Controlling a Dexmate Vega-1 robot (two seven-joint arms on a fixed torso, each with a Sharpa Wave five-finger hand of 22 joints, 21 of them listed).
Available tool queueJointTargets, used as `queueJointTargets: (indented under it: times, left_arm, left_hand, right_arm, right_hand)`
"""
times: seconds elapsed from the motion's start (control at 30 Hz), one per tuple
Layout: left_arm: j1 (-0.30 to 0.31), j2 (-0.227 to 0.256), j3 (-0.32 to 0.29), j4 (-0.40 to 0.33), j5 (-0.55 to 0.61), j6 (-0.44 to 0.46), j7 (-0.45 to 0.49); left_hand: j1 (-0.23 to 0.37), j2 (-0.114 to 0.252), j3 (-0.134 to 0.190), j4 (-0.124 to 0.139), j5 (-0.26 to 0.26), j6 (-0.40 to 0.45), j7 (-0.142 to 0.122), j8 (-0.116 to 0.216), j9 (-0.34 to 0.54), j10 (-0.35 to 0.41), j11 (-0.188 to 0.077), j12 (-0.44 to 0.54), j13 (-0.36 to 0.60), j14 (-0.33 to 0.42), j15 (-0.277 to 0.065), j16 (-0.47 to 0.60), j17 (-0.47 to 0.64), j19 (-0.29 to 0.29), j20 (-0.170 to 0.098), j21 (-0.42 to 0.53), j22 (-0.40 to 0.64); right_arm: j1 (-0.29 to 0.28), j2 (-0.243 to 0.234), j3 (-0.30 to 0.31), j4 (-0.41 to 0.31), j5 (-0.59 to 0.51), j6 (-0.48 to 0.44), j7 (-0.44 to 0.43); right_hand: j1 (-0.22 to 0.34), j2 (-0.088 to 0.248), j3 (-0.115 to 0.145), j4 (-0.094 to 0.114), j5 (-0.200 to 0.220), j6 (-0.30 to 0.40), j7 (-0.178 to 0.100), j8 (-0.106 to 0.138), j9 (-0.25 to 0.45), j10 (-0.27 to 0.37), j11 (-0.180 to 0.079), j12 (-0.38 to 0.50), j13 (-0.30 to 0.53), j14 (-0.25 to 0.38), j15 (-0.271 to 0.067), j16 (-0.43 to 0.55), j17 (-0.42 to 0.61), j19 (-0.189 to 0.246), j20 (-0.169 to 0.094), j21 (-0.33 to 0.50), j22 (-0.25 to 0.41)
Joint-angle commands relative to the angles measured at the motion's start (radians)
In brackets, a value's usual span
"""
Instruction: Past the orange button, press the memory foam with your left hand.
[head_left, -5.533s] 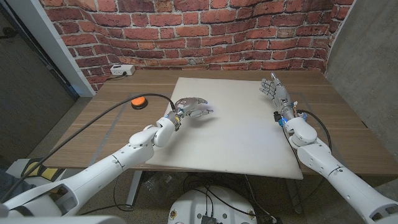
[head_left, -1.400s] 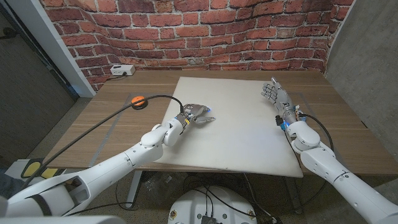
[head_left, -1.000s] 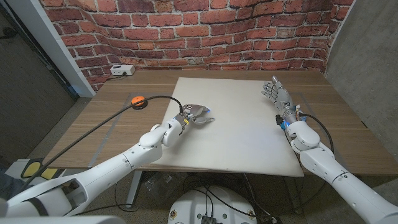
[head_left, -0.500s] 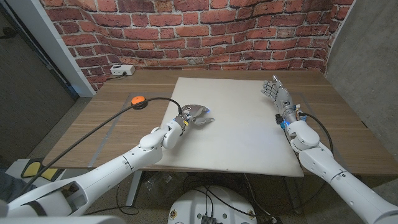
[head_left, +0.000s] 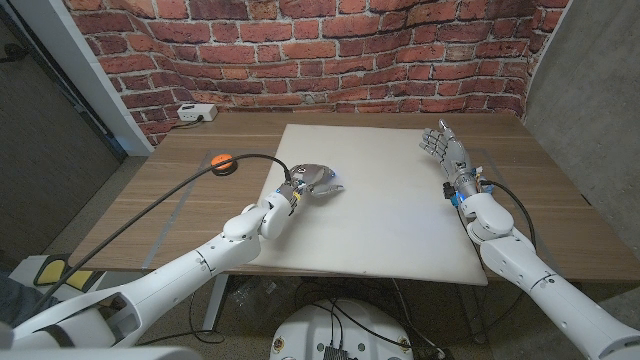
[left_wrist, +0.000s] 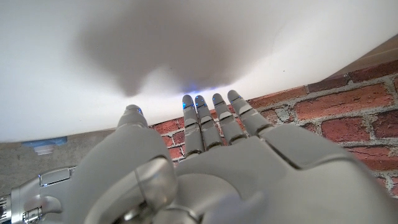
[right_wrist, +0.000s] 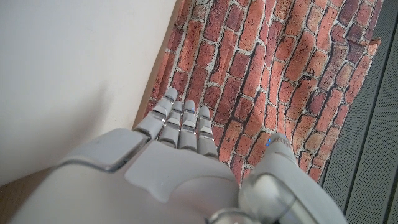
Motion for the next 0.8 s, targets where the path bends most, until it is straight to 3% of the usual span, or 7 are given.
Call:
queueJointTargets:
  times: [0.03, 0.8]
  left_arm:
    - [0.018, 0.010, -0.024, -0.034, 0.003, 0.007, 0.057]
    - [0.092, 0.019, -0.147, -0.091, -0.154, -0.066, 0.196]
  left_hand:
    - [0.004, -0.008, 0.008, -0.002, 0.000, -0.006, 0.002, -0.001, 0.003, -0.003, -0.008, -0.004, 0.001, -0.003, -0.020, 0.000, -0.001, -0.005, -0.003, -0.002, 0.001]
    - [0.009, -0.011, 0.011, -0.004, 0.000, -0.022, 0.001, -0.006, 0.003, -0.010, 0.000, -0.004, 0.001, -0.001, -0.013, 0.003, 0.000, -0.008, 0.006, 0.002, 0.001]
  right_arm:
    - [0.010, 0.004, -0.002, 0.011, -0.003, 0.008, 0.005]
    - [0.048, 0.020, -0.018, 0.053, -0.003, 0.006, 0.026]
  right_hand:
    - [0.005, 0.003, 0.003, -0.005, -0.002, 0.007, -0.003, -0.001, 0.003, 0.008, -0.002, 0.003, 0.006, 0.009, 0.003, 0.003, 0.004, 0.008, 0.001, -0.002, 0.005]
    - [0.005, 0.002, 0.002, -0.005, -0.002, 0.007, -0.004, -0.002, 0.003, 0.008, -0.003, 0.002, 0.006, 0.009, 0.002, 0.001, 0.004, 0.013, 0.008, -0.005, 0.005]
